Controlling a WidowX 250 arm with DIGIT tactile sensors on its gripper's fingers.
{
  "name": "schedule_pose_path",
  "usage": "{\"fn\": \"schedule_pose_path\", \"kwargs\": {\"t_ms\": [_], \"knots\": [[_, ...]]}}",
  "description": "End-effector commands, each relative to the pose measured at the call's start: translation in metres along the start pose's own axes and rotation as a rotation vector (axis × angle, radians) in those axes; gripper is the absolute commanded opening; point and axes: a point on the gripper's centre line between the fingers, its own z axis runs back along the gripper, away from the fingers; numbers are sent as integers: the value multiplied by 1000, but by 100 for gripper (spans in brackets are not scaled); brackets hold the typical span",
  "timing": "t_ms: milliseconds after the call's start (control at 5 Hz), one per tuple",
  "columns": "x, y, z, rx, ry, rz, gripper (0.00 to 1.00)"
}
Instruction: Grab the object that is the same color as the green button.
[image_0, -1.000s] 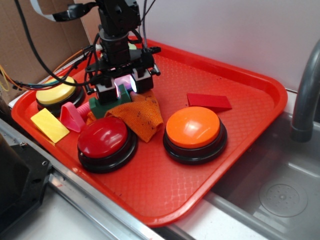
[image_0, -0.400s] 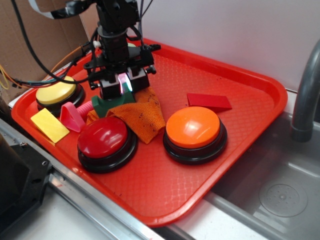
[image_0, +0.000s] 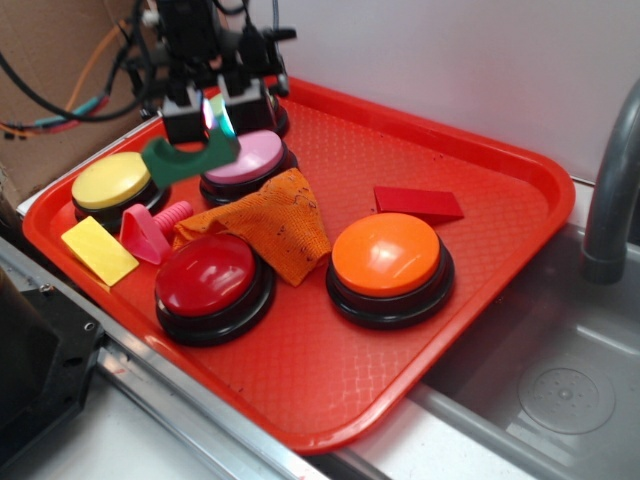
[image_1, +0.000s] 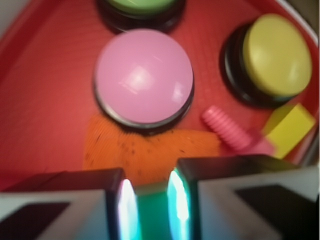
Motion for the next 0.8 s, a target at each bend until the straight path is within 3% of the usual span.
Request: {"fn": "schedule_pose_path", "kwargs": {"t_ms": [0,400,600], "knots": [[10,1,72,-112,46,-479,0],[8,8,95,-158,-39,-678,0],[9,5,88,-167,-35,-763,0]]}}
